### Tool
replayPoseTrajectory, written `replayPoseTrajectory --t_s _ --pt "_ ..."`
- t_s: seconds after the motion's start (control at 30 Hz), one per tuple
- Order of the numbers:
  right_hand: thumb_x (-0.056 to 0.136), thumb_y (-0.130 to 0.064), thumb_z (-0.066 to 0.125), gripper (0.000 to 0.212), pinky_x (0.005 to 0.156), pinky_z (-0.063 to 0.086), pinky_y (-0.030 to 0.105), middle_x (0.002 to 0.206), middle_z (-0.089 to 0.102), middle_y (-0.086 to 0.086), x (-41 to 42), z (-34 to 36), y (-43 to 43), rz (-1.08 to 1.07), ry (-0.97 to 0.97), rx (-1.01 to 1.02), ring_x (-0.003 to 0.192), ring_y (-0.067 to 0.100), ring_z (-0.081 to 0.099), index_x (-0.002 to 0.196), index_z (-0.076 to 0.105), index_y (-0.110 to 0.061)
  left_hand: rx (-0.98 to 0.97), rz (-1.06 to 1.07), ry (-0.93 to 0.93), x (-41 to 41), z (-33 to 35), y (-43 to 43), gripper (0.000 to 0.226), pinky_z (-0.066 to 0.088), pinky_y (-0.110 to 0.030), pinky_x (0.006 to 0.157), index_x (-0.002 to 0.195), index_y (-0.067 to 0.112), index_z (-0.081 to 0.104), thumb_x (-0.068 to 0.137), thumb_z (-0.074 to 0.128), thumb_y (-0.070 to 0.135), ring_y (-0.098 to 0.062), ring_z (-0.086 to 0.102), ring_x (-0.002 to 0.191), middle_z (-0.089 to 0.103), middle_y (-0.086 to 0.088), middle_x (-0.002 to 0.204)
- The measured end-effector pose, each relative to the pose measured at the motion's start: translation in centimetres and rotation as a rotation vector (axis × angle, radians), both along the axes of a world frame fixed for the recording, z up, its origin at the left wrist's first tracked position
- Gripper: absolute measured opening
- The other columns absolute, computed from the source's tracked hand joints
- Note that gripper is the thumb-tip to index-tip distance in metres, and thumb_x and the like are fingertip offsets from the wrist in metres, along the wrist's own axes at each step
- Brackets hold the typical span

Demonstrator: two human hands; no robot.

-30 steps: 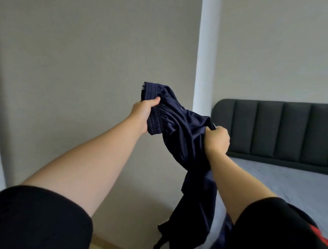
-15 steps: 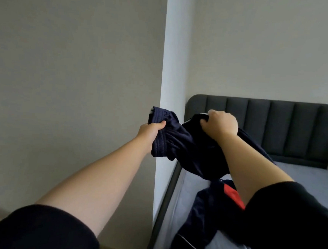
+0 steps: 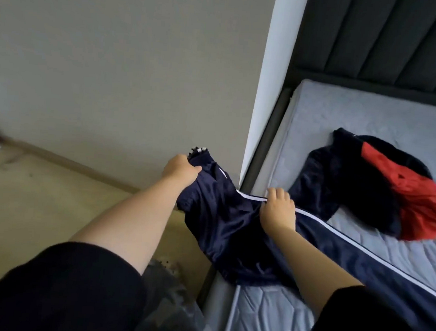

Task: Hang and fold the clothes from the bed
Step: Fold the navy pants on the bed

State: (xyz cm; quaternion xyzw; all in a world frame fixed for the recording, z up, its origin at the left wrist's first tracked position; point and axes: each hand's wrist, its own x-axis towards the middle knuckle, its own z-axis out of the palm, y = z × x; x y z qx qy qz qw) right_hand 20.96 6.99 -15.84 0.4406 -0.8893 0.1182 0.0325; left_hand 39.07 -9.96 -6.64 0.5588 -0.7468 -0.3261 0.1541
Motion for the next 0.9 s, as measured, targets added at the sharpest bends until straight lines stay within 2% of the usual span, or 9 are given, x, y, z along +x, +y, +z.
replayPoseTrajectory --t_s 0.07,0.2,0.3,0.37,0.5,0.57,0.67,0.8,0.9 --pt "0.091 -0.024 0.047 0.046 0.104 0.027 0.042 0.133 0.047 0.013 1.3 -3.8 0.7 0.031 -0.001 0.057 0.124 0.031 0.040 0.134 0.043 -0.008 -0.073 0.039 -0.097 0.1 -2.7 -1.2 0.032 0.039 -0.030 0.071 0.109 0.010 0.060 0.089 0.062 0.035 -0.034 0.060 0.099 0.064 -0.012 0.107" --pt "0.095 -0.042 0.038 0.060 0.115 0.007 0.050 0.158 0.019 0.008 2.2 -9.3 1.6 -0.008 -0.059 0.258 0.146 0.022 0.010 0.149 0.025 -0.018 -0.167 0.032 -0.125 -0.6 -7.3 -1.6 0.033 0.040 -0.033 0.074 0.122 0.010 0.055 0.095 0.056 0.029 -0.035 0.059 0.105 0.063 -0.013 0.117" --pt "0.092 -0.043 0.041 0.062 0.115 0.006 0.051 0.157 0.020 0.009 2.4 -11.0 1.5 -0.008 -0.040 0.257 0.146 0.023 0.011 0.148 0.029 -0.018 -0.219 0.033 -0.085 -1.5 -10.4 -0.5 0.027 0.043 -0.036 0.074 0.116 0.010 0.054 0.096 0.051 0.028 -0.036 0.060 0.099 0.065 -0.013 0.109" --pt "0.090 -0.039 0.044 0.062 0.115 0.007 0.051 0.156 0.024 0.011 2.6 -11.5 1.3 0.000 -0.030 0.212 0.146 0.024 0.015 0.147 0.033 -0.016 -0.286 0.005 -0.156 -1.9 -12.3 0.2 0.030 0.041 -0.037 0.076 0.123 0.013 0.051 0.096 0.049 0.026 -0.035 0.059 0.100 0.065 -0.013 0.109" --pt "0.092 -0.035 0.046 0.060 0.117 0.005 0.046 0.157 0.022 0.011 2.4 -11.5 1.4 0.037 -0.076 0.134 0.146 0.024 0.013 0.147 0.032 -0.015 -0.263 -0.099 -0.292 -4.1 -14.0 1.4 0.063 0.035 -0.042 0.096 0.149 0.020 0.023 0.092 0.049 0.012 -0.030 0.041 0.125 0.047 -0.009 0.135" --pt "0.095 -0.031 0.044 0.056 0.118 0.005 0.040 0.157 0.021 0.009 2.2 -10.9 1.8 0.079 -0.159 0.052 0.146 0.021 0.012 0.147 0.032 -0.012 -0.132 -0.204 -0.247 -6.1 -13.9 2.7 0.067 0.035 -0.042 0.101 0.150 0.019 0.019 0.091 0.050 0.012 -0.030 0.034 0.131 0.037 -0.008 0.144" --pt "0.098 -0.020 0.044 0.046 0.118 0.012 0.031 0.154 0.030 0.009 1.5 -9.3 4.0 0.072 -0.287 -0.129 0.144 0.022 0.020 0.141 0.041 -0.006 -0.016 -0.448 -0.195 -9.5 -13.2 6.0 0.058 0.037 -0.039 0.102 0.145 0.019 0.032 0.090 0.049 0.011 -0.028 0.035 0.131 0.037 -0.007 0.144" --pt "0.095 -0.012 0.048 0.039 0.117 0.020 0.038 0.147 0.041 0.012 -0.6 -8.6 10.1 -0.079 -0.185 -0.169 0.139 0.026 0.032 0.133 0.051 -0.003 -0.046 -0.678 -0.146 -13.1 -13.1 11.8 0.052 0.039 -0.039 0.100 0.140 0.019 0.040 0.090 0.049 0.012 -0.026 0.037 0.129 0.039 -0.006 0.141" --pt "0.091 -0.011 0.052 0.040 0.116 0.017 0.045 0.146 0.041 0.015 -2.5 -9.1 14.8 -0.243 -0.109 -0.110 0.138 0.031 0.032 0.130 0.052 -0.003 -0.211 -0.897 -0.183 -14.4 -14.1 16.0 0.054 0.032 -0.037 0.106 0.143 0.018 0.037 0.091 0.048 0.013 -0.025 0.029 0.134 0.031 -0.005 0.148"
